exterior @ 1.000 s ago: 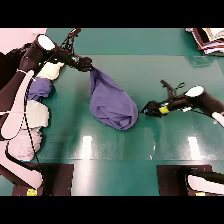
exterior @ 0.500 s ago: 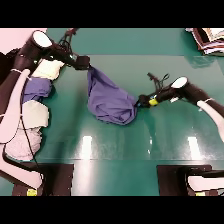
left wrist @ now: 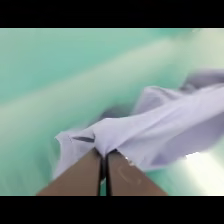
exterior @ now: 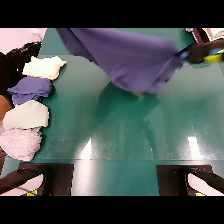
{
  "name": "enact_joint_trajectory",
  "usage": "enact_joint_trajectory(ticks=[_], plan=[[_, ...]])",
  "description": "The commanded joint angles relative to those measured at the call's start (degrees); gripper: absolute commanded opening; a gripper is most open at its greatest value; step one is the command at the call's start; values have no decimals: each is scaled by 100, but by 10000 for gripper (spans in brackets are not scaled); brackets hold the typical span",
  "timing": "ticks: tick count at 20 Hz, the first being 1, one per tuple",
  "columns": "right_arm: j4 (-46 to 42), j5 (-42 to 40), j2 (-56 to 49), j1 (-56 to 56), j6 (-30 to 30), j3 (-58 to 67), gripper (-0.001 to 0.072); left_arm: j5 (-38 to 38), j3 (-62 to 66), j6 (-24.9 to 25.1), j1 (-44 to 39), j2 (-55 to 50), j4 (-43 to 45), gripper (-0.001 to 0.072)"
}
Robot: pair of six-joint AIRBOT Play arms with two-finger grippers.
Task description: Fold the shirts.
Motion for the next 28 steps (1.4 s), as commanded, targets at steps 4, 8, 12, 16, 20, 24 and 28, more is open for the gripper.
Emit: enact_joint_trajectory(ticks=[4, 8, 12, 16, 20, 24, 28], plan=[[-120, 656, 1198, -680, 42, 1499, 12, 474, 61, -87, 9, 1834, 48, 24], [-114, 1036, 1320, -1165, 472, 2024, 12, 940, 57, -181, 9, 2009, 577, 23], [-111, 1681, 745, -1191, 975, 2059, 12, 20, 55, -564, 9, 990, 1971, 23], [-129, 1939, -304, -1034, 1078, 1340, 12, -778, 55, -564, 11, -793, 2120, 24], [-839, 1213, -1353, -431, 732, -39, 12, -863, 55, -632, 9, -2544, 1912, 25], [-964, 452, -2247, -15, 656, -708, 12, -925, 55, -603, 9, -3628, 1104, 25], [-946, 341, -2712, 308, 407, -852, 15, -916, 57, -601, 15, -3847, 1401, 25]])
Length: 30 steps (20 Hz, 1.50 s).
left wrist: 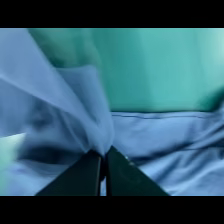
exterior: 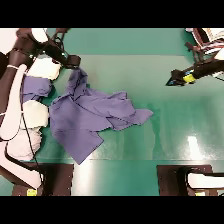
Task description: Fold the shirts.
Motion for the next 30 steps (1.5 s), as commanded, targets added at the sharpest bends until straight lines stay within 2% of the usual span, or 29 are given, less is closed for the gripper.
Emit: enact_joint_trajectory(ticks=[1, 2, 3, 4, 5, 6, 10, 14, 17, 21, 24, 27, 30], plan=[[-101, -190, -433, 289, -188, -188, 35, -52, 7, 9, 17, -293, 267, 25], [-103, -201, -461, 354, -188, -188, 193, -72, 7, 0, 17, -293, 476, 28], [-103, -199, -472, 369, -188, -190, 346, -74, 7, -33, 17, -293, 664, 227], [-94, -195, -472, 369, -188, -188, 351, -92, 7, -162, 37, -293, 750, 608], [15, -181, -466, 367, -225, -188, 351, -142, 7, -297, 107, -282, 752, 657], [181, -125, -466, 310, -280, -188, 351, -251, 9, -302, 199, -234, 761, 606], [955, 372, -428, -70, -426, -190, 350, -623, 4, -339, 798, 407, 752, 604], [918, 426, 11, -323, -487, -203, 345, -994, -341, -361, 1259, 1351, 629, 604], [920, 586, 398, -404, -605, -203, 345, -898, -1753, -332, 1327, 2326, 660, 604], [920, 844, 824, -437, -726, -203, 345, -621, -4395, -337, 1327, 3738, 828, 604], [922, 918, 1084, -437, -728, -203, 345, -457, -6234, -560, 1327, 4710, 828, 605], [925, 922, 1252, -437, -728, -203, 345, -2, -7418, -999, 1327, 5254, 833, 605], [931, 986, 1311, -437, -728, -201, 345, 431, -7895, -1189, 1327, 5235, 675, 605]])
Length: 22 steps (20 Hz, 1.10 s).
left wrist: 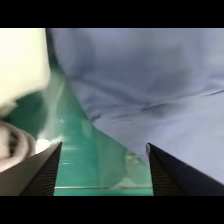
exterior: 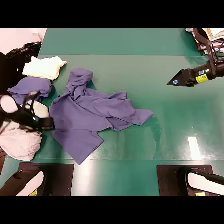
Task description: Fold the shirts.
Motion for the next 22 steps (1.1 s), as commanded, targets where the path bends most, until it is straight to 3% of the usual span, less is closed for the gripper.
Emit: enact_joint_trajectory(ticks=[1, 9, 13, 14, 15, 16, 19, 21, 22], plan=[[13, 129, 103, -2, -4, -2, 345, 616, -811, -356, 0, 219, -118, 606], [15, 157, 101, -2, 2, 0, 345, 1755, -1147, -634, 0, 188, -721, 604], [11, 160, 101, -2, 7, -2, 346, 1779, -1182, -649, 0, 190, -721, 601], [-9, 175, 101, -4, 4, -2, 345, 1797, -1180, -697, 0, 190, -721, 382], [-76, 234, 98, -9, 4, -2, 345, 1818, -1163, -697, 0, 190, -719, 103], [-203, 291, 98, -15, 7, -22, 345, 1825, -1099, -713, 0, 190, -719, 33], [-356, 232, 103, -59, 7, -645, 345, 1589, -616, -719, 0, 214, -728, 25], [-354, -162, 66, -87, -26, -1408, 364, 1390, -229, -435, 0, 214, -848, 24], [-337, -398, -20, -85, -111, -1718, 472, 1346, -83, -332, -2, 214, -942, 25]])
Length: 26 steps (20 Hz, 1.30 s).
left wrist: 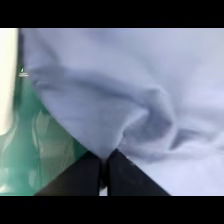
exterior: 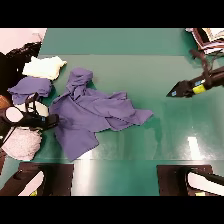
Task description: Fold the shirts.
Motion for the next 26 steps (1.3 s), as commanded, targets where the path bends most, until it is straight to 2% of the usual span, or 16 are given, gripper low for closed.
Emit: enact_joint_trajectory(ticks=[1, 4, 9, 12, 13, 16, 18, 20, 21, 24, 26], plan=[[-33, -623, -245, -20, -120, -962, 507, -195, 514, 337, -2, 4, -267, 25], [48, -1038, -848, 184, -151, -1187, 507, -208, 577, 334, -4, 4, -365, 25], [-2, -1128, -1661, 710, -205, -667, 482, -267, 577, 350, -2, 4, -363, 26], [-214, -1003, -1873, 883, -201, -424, 475, -306, 577, 487, -2, 4, -361, 25], [-203, -988, -1880, 890, -201, -431, 445, -345, 577, 540, -2, 4, -358, 25], [-348, -942, -1880, 960, -201, -433, 427, -363, 577, 581, -2, 4, -365, 25], [-348, -920, -1880, 1078, -208, -431, 174, -402, 577, 581, -4, 4, -365, 25], [-350, -765, -1878, 1211, -315, -431, 13, -485, 577, 649, -2, 7, -358, 25], [-345, -505, -1873, 1231, -315, -431, 12, -664, 581, 774, -2, 7, -361, 25], [-243, 470, -1530, 1115, -313, -433, 12, -1821, 855, 1316, -2, 46, -393, 24], [332, 643, -909, 835, -308, -428, 12, -2083, 1274, 1375, -2, 339, -481, 24]])
